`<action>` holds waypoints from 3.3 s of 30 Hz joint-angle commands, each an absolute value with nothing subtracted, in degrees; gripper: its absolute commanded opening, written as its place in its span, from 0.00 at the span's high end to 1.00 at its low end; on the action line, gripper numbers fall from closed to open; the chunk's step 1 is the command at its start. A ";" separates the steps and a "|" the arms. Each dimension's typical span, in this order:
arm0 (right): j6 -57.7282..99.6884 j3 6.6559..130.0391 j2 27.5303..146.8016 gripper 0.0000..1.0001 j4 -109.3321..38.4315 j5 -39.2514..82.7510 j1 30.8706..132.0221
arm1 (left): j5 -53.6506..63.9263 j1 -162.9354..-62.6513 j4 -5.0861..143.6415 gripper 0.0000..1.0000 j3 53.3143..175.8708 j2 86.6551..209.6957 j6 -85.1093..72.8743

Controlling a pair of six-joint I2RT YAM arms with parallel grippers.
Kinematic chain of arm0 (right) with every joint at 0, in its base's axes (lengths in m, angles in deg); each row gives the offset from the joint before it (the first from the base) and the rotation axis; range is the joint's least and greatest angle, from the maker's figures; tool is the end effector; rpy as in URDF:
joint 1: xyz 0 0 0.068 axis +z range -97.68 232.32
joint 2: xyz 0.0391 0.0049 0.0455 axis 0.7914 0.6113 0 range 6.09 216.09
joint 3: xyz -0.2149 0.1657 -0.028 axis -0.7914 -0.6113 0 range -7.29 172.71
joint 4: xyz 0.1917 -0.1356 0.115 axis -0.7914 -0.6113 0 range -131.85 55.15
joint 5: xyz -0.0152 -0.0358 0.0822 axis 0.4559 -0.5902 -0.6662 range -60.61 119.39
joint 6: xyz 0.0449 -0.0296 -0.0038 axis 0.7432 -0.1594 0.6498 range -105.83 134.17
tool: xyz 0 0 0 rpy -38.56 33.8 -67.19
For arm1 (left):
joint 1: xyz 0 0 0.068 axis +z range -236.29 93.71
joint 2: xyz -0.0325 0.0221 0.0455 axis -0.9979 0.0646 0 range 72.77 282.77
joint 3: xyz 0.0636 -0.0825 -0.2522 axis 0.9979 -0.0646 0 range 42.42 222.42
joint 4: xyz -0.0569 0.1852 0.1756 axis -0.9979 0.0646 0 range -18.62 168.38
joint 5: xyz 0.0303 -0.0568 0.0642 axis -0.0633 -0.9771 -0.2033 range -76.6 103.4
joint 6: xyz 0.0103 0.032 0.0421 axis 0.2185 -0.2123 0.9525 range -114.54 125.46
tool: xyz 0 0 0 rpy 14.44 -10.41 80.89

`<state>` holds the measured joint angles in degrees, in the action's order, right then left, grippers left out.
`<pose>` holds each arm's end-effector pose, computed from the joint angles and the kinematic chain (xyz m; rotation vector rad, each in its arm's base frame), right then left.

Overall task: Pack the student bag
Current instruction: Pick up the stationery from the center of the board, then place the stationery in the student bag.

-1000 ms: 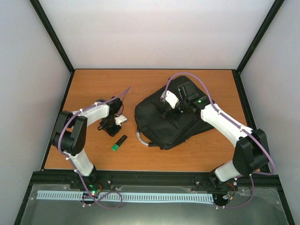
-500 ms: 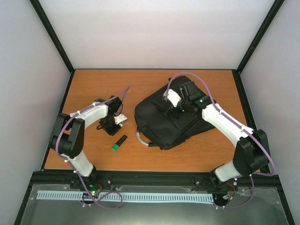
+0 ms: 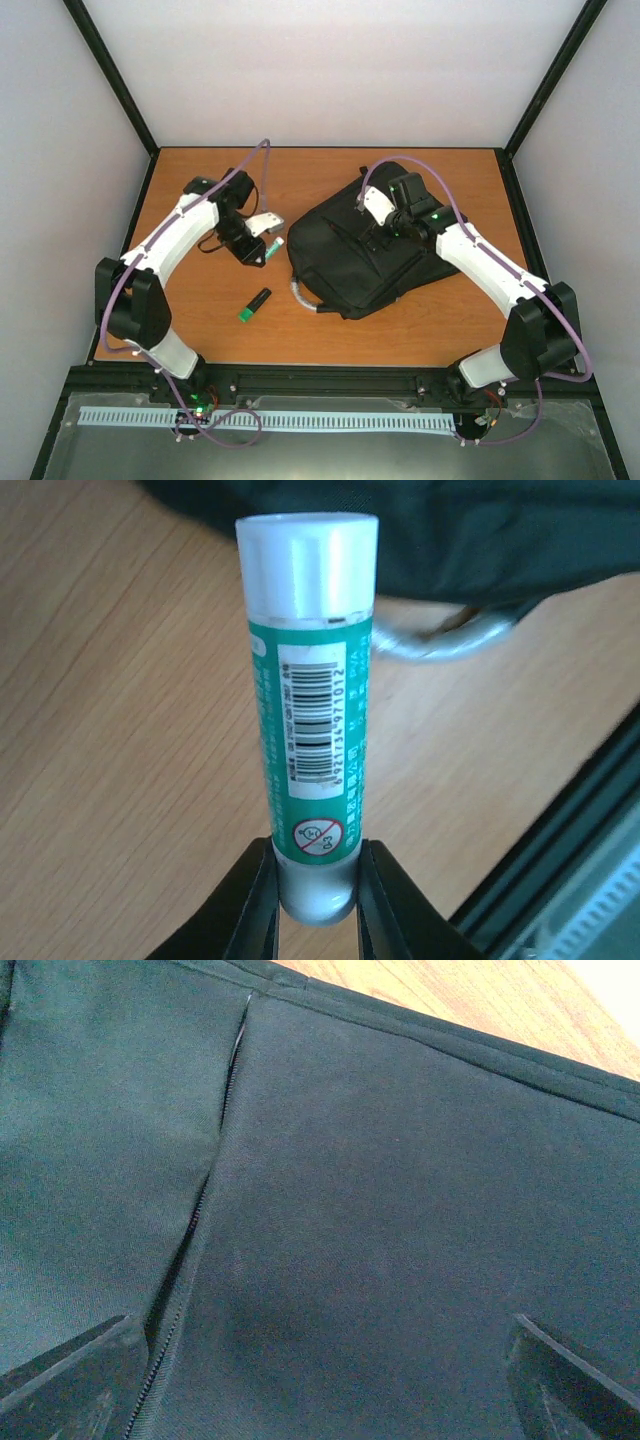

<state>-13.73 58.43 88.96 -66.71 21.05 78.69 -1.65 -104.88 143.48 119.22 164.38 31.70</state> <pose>0.2761 0.1427 0.2781 -1.1625 2.1234 0.1644 0.2677 -0.0998 0.2647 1.1709 2.8111 -0.3959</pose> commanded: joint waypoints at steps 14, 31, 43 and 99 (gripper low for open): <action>-11.96 60.17 92.66 0.12 -64.01 20.25 78.84 | -19.15 -114.05 145.68 0.96 136.49 182.57 28.34; -13.12 57.40 90.64 0.11 -63.99 20.75 78.79 | -18.27 -114.50 142.79 0.97 149.87 197.11 20.10; -13.11 59.05 93.27 0.26 -62.92 20.38 80.47 | -17.54 -114.68 145.22 0.94 162.71 203.29 19.50; -8.11 67.64 94.68 0.97 -66.32 18.46 83.87 | -24.15 -114.95 144.61 0.86 154.97 199.41 25.05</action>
